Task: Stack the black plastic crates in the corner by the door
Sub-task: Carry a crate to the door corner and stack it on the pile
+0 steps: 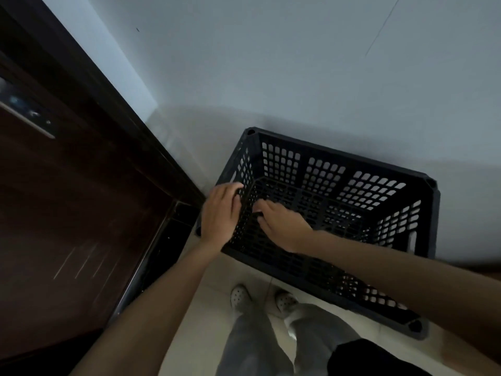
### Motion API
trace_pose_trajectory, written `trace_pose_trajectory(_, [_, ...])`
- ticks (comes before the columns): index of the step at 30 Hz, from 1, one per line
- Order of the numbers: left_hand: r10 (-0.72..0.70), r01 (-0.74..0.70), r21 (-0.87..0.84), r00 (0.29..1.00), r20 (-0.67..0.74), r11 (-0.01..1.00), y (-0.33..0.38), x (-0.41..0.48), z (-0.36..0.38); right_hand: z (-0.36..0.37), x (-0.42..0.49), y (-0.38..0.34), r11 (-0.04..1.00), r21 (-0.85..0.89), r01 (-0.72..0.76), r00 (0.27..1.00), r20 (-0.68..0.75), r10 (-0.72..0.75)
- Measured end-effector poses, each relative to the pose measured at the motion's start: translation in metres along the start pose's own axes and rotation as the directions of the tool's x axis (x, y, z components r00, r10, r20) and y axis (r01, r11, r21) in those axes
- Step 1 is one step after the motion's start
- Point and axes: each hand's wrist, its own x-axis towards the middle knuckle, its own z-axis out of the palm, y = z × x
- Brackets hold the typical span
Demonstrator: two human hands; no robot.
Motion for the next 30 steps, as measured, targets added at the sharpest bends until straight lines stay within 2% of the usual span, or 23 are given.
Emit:
trace_pose_trajectory(2, [-0.082,0.082,0.011,0.997,-0.014,0.997,-0.023,0.016,-0.006,-0.005,0.032,-0.005,0.999,0.017,-0.047,0.998,-0.052,0.048])
trace_pose_trajectory(5, [-0.141,0.138,0.037,0.983,0.115,0.99,-0.053,0.037,-0.005,-0.005,0.072,-0.013,0.993,-0.015,-0.115,0.985,-0.132,0.112])
trace_pose_trajectory(10, [-0.097,0.098,0.009,0.952,0.292,0.995,-0.07,0.065,0.002,-0.007,0.137,-0.027,0.97,0.081,-0.231,0.946,-0.213,0.244])
trace_pose_trajectory(13, [-0.054,0.055,0.007,0.941,0.333,0.998,-0.07,0.083,0.012,-0.011,0.175,-0.029,0.97,0.101,-0.223,0.944,-0.224,0.241])
trace_pose_trajectory(16, [-0.129,0.153,-0.029,0.91,0.393,0.988,-0.067,0.091,0.024,-0.008,0.205,-0.021,0.978,-0.033,-0.204,0.966,-0.169,0.196])
trace_pose_trajectory(19, [-0.228,0.339,-0.255,0.896,0.382,0.905,-0.069,0.083,0.037,0.0,0.226,-0.011,0.961,-0.178,-0.212,0.975,-0.101,0.197])
trace_pose_trajectory(21, [-0.278,0.402,-0.293,0.88,0.385,0.867,-0.071,0.079,0.039,0.005,0.235,-0.006,0.946,-0.265,-0.186,0.982,-0.062,0.176])
trace_pose_trajectory(24, [-0.274,0.388,-0.272,0.885,0.375,0.881,-0.071,0.079,0.039,0.01,0.241,-0.003,0.919,-0.352,-0.175,0.985,-0.069,0.161])
trace_pose_trajectory(27, [-0.269,0.39,-0.268,0.879,0.394,0.881,-0.071,0.079,0.041,0.015,0.24,-0.007,0.91,-0.35,-0.223,0.97,-0.168,0.173])
trace_pose_trajectory(30, [-0.277,0.409,-0.272,0.866,0.416,0.871,-0.07,0.081,0.039,0.015,0.239,-0.011,0.906,-0.357,-0.229,0.968,-0.179,0.174])
